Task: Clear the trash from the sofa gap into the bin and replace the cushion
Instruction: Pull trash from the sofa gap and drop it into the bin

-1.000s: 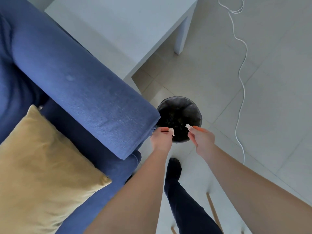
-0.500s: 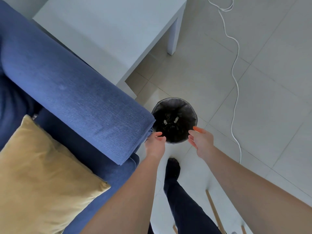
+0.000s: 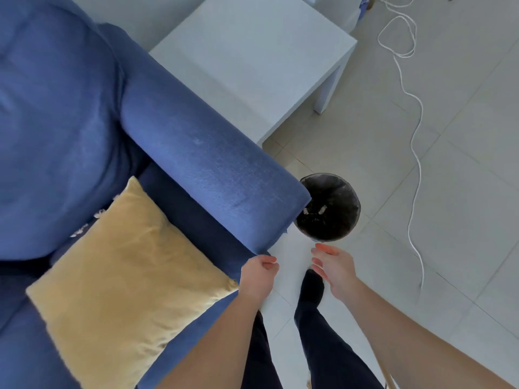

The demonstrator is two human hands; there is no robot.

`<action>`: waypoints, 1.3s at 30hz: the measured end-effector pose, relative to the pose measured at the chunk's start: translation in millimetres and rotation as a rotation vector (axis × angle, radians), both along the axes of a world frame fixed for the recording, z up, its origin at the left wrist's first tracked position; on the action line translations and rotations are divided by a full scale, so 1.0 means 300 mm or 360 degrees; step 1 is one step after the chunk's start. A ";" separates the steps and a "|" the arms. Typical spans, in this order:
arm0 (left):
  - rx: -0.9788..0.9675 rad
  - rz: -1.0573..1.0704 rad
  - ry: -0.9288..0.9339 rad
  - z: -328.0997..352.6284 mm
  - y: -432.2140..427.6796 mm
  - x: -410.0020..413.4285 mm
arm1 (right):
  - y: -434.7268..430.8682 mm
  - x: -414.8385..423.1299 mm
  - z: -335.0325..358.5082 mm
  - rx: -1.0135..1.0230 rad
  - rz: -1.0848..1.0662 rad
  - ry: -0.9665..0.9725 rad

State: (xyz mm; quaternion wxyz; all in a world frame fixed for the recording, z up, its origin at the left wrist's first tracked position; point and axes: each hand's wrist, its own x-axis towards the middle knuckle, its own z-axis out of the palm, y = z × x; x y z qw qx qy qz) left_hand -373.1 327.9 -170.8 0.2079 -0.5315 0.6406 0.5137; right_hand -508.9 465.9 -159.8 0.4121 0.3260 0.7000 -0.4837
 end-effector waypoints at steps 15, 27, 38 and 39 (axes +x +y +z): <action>-0.0350 0.0246 0.0191 0.091 -0.692 0.266 | -0.589 0.450 0.004 -0.0126 0.0301 -0.0079; -0.0623 0.0087 0.0193 -0.165 -1.136 0.198 | -1.166 0.482 -0.264 -0.0210 -0.0039 -0.0013; -0.0670 -0.0105 0.0223 -0.424 -1.375 0.099 | -1.521 0.438 -0.483 -0.0064 -0.0288 0.0007; -0.0661 -0.0081 0.0225 -0.444 -1.385 0.092 | -1.543 0.432 -0.481 -0.0040 -0.0233 -0.0032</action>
